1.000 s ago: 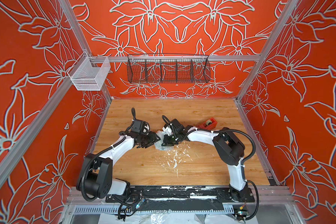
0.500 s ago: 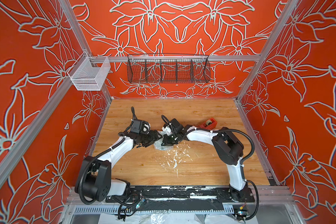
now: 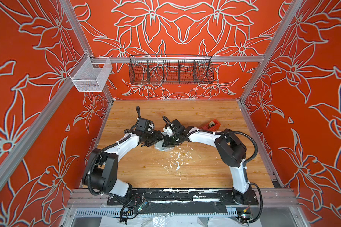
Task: Wrap bowls in bubble wrap
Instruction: Wrap the bowl in bubble wrap.
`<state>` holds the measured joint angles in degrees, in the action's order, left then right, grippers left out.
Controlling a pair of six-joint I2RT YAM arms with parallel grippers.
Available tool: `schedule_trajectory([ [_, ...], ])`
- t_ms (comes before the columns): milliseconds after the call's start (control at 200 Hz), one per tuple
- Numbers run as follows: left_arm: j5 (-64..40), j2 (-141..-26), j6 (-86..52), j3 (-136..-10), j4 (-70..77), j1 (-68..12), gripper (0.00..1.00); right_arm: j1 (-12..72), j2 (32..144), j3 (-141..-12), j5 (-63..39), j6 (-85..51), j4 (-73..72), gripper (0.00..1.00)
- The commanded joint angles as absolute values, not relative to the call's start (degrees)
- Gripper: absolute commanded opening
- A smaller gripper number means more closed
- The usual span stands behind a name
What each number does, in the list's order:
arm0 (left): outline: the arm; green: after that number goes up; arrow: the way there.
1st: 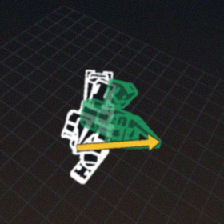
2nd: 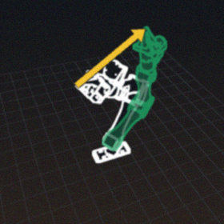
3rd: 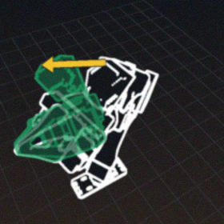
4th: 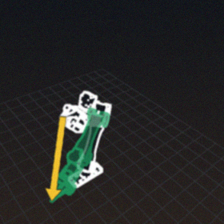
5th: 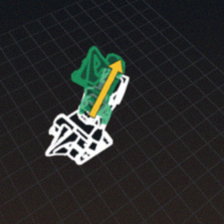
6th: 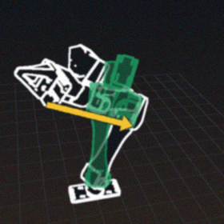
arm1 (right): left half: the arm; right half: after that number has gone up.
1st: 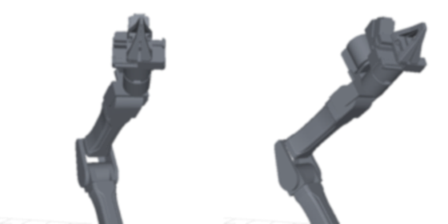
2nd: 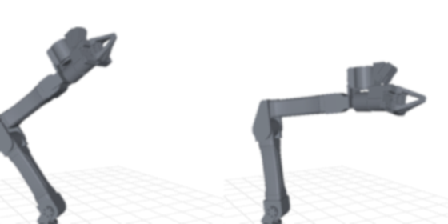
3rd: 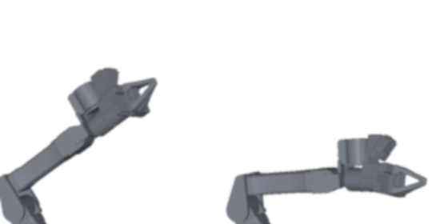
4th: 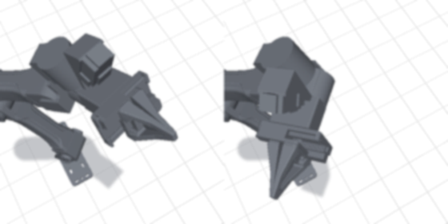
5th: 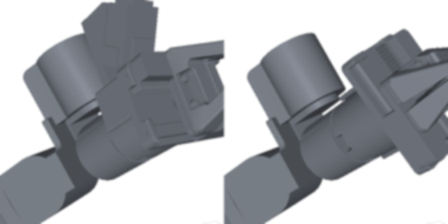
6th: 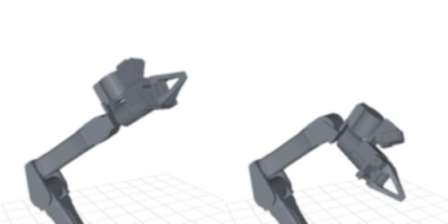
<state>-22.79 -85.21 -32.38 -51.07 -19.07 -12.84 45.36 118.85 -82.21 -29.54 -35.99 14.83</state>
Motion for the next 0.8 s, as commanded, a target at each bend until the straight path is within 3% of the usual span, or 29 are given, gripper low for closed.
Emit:
schedule_trajectory([
  [0, -14.82, -83.6, -30.58, -52.7, -24.69, -12.52, 0.76, 45.62, 121.26, -82.92, -27.08, -35.36, 19.64, 0.09],
  [145, -10.83, -82.94, -29.34, -53.79, -27.59, -12.57, 0.77, 45.67, 121.55, -83.41, -27.21, -35.49, 19.66, 0.09],
  [566, -13.31, -87.1, -28.19, -53.11, -23.58, -12.56, 0.79, 45.63, 121.21, -83.53, -27.51, -35.22, 19.88, 0.09],
  [796, -13.2, -89.38, -27.74, -52.18, -20.87, -12.57, 0.69, 45.56, 120.29, -82.94, -27.34, -35.09, 19.88, 0.09],
])
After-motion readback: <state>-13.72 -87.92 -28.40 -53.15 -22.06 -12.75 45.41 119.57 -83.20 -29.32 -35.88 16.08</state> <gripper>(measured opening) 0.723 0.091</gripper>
